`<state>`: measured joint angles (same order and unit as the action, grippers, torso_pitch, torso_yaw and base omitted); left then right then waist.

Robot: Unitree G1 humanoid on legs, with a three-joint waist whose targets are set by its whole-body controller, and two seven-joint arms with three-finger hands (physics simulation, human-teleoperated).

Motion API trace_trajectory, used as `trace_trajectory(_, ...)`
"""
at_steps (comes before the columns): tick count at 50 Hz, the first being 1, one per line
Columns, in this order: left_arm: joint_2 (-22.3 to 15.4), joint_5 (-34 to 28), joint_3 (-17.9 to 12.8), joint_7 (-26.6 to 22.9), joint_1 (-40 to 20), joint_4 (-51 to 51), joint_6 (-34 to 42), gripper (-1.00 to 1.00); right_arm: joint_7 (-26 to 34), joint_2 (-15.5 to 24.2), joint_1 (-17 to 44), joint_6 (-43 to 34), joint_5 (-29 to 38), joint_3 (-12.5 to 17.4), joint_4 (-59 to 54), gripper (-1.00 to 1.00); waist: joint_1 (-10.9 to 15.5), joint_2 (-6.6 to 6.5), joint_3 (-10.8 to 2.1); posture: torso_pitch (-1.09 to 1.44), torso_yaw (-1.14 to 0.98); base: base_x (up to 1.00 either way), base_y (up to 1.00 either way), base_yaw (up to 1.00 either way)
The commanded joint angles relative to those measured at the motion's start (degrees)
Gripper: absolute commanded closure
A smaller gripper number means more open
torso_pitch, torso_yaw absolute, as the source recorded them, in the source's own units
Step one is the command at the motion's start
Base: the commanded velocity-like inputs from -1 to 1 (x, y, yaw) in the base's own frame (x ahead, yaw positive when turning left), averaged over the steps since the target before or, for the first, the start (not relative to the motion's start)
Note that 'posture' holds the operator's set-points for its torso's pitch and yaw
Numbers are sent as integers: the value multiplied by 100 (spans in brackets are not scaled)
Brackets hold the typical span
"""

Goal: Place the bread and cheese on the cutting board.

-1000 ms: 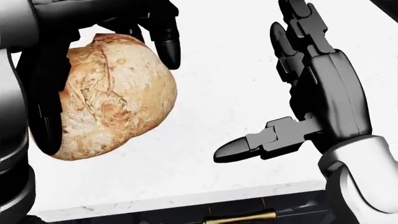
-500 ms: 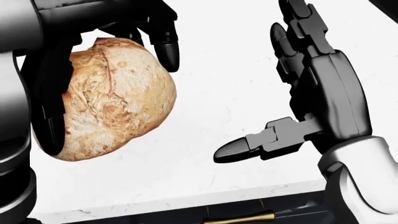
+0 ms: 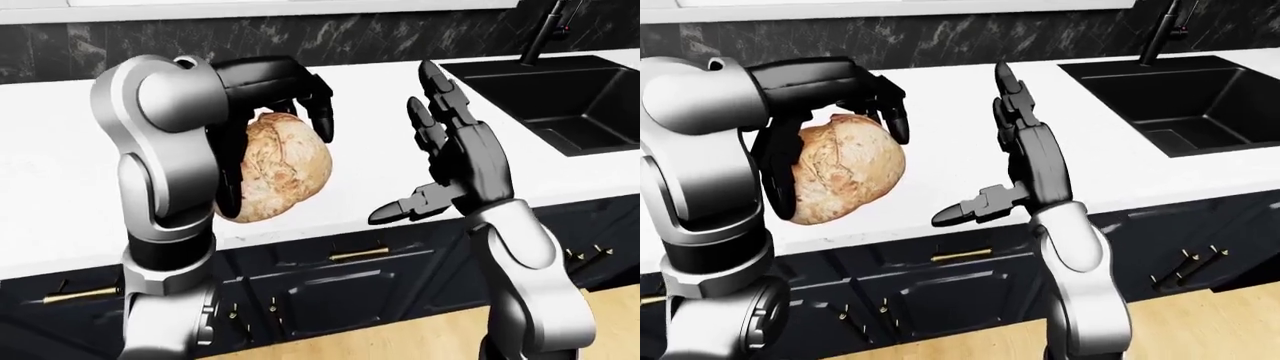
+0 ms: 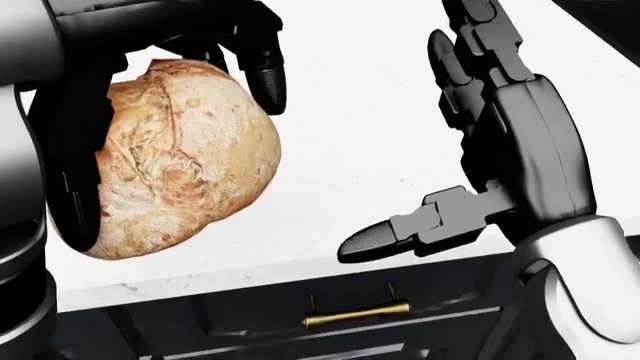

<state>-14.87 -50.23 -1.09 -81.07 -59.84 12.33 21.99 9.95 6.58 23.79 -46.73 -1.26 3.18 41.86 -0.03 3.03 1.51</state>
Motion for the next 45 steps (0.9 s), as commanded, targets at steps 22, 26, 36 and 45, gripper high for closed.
trace_trajectory(22, 12, 40, -28, 107, -24, 208, -97, 100, -36, 1, 70, 189, 61, 40, 170, -100, 76, -572, -149, 0, 0, -24, 0, 0)
trace_trajectory(26, 7, 48, -32, 98, -36, 210, -89, 100, -31, -13, 66, 240, 49, 52, 179, -100, 96, -344, 94, 0, 0, -4, 0, 0)
trace_trajectory(36, 12, 44, -23, 102, -33, 214, -94, 100, -44, -7, 68, 206, -82, 90, 226, -100, 212, 65, 126, 0, 0, 0, 0, 0)
trace_trajectory(45, 10, 47, -30, 98, -55, 204, -101, 100, -56, 14, 79, 180, -126, 98, 225, -100, 58, -300, 3, 0, 0, 0, -8, 0)
